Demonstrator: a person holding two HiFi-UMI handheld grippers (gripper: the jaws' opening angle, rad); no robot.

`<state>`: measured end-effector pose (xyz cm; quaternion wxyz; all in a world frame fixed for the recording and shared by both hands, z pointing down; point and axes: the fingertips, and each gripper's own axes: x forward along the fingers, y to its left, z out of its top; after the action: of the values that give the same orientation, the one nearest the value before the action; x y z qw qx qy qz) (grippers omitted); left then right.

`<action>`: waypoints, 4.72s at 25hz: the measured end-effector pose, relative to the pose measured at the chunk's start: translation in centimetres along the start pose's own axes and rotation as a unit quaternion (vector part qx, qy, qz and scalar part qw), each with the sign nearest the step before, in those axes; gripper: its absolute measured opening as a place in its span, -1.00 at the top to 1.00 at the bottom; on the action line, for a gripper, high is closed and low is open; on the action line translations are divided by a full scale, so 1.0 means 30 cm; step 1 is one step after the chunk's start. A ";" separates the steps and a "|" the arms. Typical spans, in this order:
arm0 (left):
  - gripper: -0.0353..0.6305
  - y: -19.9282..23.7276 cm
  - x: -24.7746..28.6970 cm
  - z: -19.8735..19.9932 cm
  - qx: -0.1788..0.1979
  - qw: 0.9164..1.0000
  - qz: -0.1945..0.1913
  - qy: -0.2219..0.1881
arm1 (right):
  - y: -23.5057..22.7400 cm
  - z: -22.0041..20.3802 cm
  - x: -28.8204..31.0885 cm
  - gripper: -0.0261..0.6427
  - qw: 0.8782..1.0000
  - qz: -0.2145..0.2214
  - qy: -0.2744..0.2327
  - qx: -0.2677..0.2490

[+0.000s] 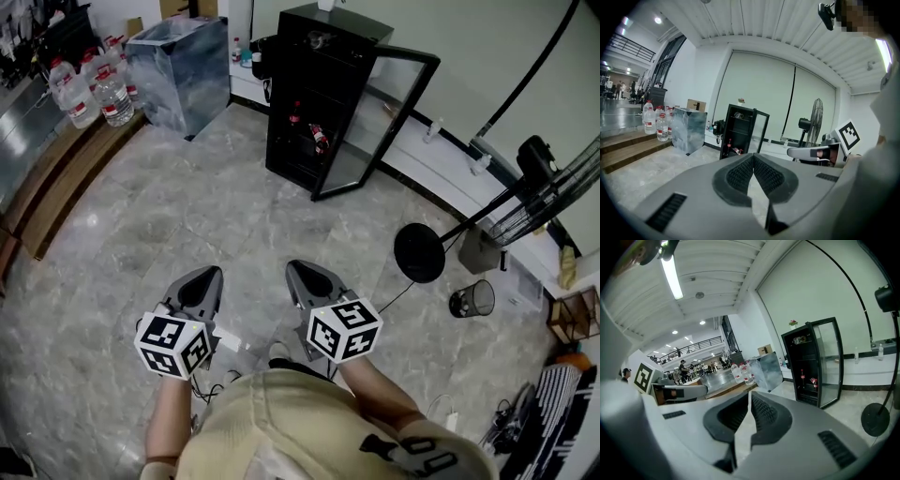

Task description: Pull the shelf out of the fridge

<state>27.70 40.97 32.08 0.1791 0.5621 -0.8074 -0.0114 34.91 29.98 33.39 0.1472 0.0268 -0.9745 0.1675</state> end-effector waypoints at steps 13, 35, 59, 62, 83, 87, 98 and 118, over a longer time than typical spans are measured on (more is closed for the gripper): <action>0.85 0.033 0.209 0.014 -0.017 1.000 0.025 0.007 | -0.213 0.025 0.107 0.87 1.000 0.012 0.014 0.019; 0.85 0.461 0.678 0.163 -0.008 0.996 -0.085 0.038 | -0.299 0.207 0.676 0.38 0.995 -0.004 0.001 0.097; 0.85 0.796 1.166 0.314 -0.006 0.990 -0.138 0.039 | -0.745 0.419 1.122 0.33 0.947 -0.106 -0.111 0.282; 0.85 0.822 1.272 0.339 -0.012 0.990 -0.136 0.035 | -0.826 0.437 1.200 0.33 0.941 -0.107 -0.114 0.301; 0.85 0.940 2.066 0.386 -0.005 0.989 -0.134 0.056 | -1.526 0.519 1.599 0.35 0.894 -0.157 -0.140 0.395; 0.85 0.936 2.183 0.375 -0.004 0.988 -0.139 0.062 | -1.611 0.505 1.648 0.35 0.887 -0.162 -0.145 0.407; 0.85 0.972 2.372 0.381 -0.007 0.989 -0.138 0.055 | -1.864 0.557 1.737 0.36 0.856 -0.177 -0.192 0.446; 0.85 1.073 2.703 0.333 0.032 0.984 -0.176 0.026 | -2.226 0.568 1.926 0.37 0.783 -0.228 -0.299 0.495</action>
<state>-29.06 -22.93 52.21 0.1770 0.7009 -0.6910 -0.0027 -18.25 -38.81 56.40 -0.1510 0.3661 -0.7184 0.5719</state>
